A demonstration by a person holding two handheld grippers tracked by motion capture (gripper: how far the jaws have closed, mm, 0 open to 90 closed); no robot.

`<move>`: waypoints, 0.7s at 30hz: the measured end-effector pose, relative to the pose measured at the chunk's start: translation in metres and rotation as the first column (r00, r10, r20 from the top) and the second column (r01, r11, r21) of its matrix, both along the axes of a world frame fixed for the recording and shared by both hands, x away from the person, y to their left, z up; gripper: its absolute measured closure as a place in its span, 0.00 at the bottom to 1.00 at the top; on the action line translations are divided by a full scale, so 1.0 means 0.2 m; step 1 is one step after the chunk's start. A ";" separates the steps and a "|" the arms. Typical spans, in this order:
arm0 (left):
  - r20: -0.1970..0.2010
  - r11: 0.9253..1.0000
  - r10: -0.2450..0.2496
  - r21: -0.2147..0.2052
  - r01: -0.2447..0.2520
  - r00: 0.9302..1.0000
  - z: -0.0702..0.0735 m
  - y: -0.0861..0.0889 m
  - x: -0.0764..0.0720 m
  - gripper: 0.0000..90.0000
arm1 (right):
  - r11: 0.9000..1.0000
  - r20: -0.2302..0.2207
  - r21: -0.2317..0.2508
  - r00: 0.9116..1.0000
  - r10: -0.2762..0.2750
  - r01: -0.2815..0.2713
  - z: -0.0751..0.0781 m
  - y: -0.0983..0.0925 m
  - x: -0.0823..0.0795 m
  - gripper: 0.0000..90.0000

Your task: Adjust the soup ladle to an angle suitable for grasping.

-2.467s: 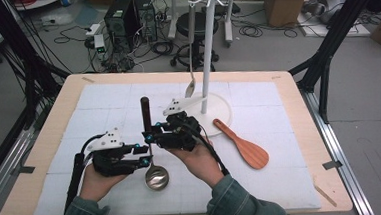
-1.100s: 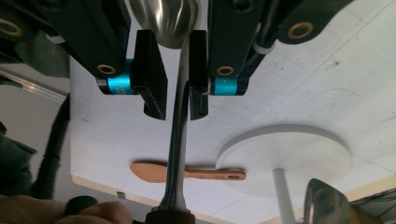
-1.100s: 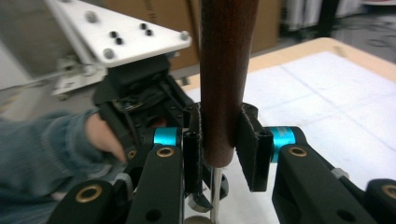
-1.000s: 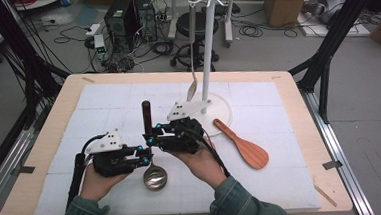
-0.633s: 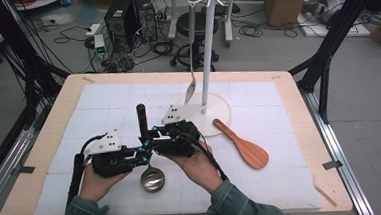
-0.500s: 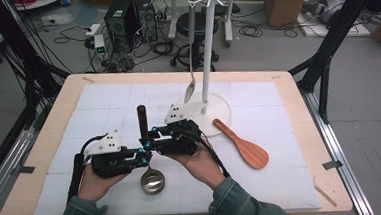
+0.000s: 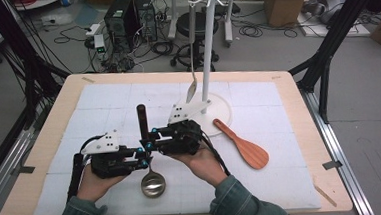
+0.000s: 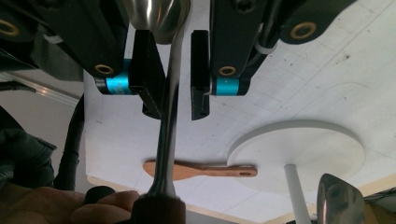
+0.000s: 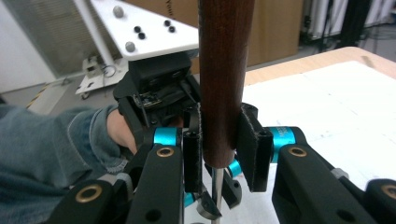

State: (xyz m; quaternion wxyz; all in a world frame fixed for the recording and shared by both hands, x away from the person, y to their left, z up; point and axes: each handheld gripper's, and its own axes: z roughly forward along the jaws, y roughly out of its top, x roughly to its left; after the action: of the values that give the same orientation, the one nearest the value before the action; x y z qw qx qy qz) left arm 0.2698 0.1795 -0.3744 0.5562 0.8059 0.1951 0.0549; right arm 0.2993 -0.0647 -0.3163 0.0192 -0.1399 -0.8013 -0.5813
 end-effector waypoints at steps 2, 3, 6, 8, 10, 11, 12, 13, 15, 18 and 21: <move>0.002 1.000 0.013 -0.004 -0.013 1.000 0.00 0.02 0.00 0.79 | 1.000 0.005 -0.006 1.000 -0.022 0.022 0.02 -0.01 0.00 0.82; 0.004 1.000 0.019 -0.006 -0.019 1.000 0.00 0.02 0.00 0.78 | 0.999 0.010 -0.011 0.999 -0.038 0.038 0.02 -0.02 -0.01 0.82; 0.000 0.999 0.036 -0.012 -0.036 0.999 0.00 0.05 0.00 0.76 | 0.997 0.022 -0.021 0.997 -0.077 0.077 0.04 -0.04 0.00 0.82; -0.013 0.999 0.036 -0.023 -0.036 0.999 0.00 0.07 -0.01 0.75 | 0.995 0.022 -0.023 0.995 -0.098 0.099 0.05 -0.06 0.01 0.82; -0.013 0.999 0.045 -0.020 -0.046 0.999 -0.01 0.09 -0.01 0.74 | 0.992 0.018 -0.024 0.992 -0.122 0.122 0.06 -0.10 0.02 0.82; -0.013 0.999 0.052 -0.012 -0.052 0.999 -0.01 0.10 -0.01 0.73 | 0.992 0.018 -0.026 0.992 -0.127 0.127 0.06 -0.11 0.03 0.82; -0.014 0.998 0.055 -0.010 -0.055 0.998 -0.01 0.11 -0.01 0.72 | 0.990 0.015 -0.032 0.991 -0.134 0.134 0.07 -0.13 0.04 0.82; -0.011 0.998 0.059 -0.004 -0.059 0.998 -0.02 0.11 -0.01 0.71 | 0.990 0.015 -0.031 0.990 -0.137 0.138 0.07 -0.14 0.04 0.82; -0.014 0.997 0.073 -0.004 -0.073 0.997 -0.02 0.13 -0.01 0.69 | 0.987 0.011 -0.035 0.988 -0.154 0.154 0.08 -0.17 0.06 0.82; -0.013 0.996 0.083 0.011 -0.083 0.996 -0.03 0.13 -0.01 0.65 | 0.984 0.014 -0.029 0.984 -0.177 0.177 0.11 -0.21 0.08 0.82; -0.015 0.996 0.092 0.019 -0.092 0.996 -0.03 0.14 -0.01 0.60 | 0.980 -0.002 -0.020 0.980 -0.197 0.197 0.12 -0.26 0.11 0.82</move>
State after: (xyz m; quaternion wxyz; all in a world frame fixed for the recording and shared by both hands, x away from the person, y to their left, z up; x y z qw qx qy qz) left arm 0.2675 0.2084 -0.3811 0.5443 0.8015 0.2359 0.0760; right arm 0.3220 -0.1170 -0.2923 -0.0381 -0.2199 -0.7891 -0.5722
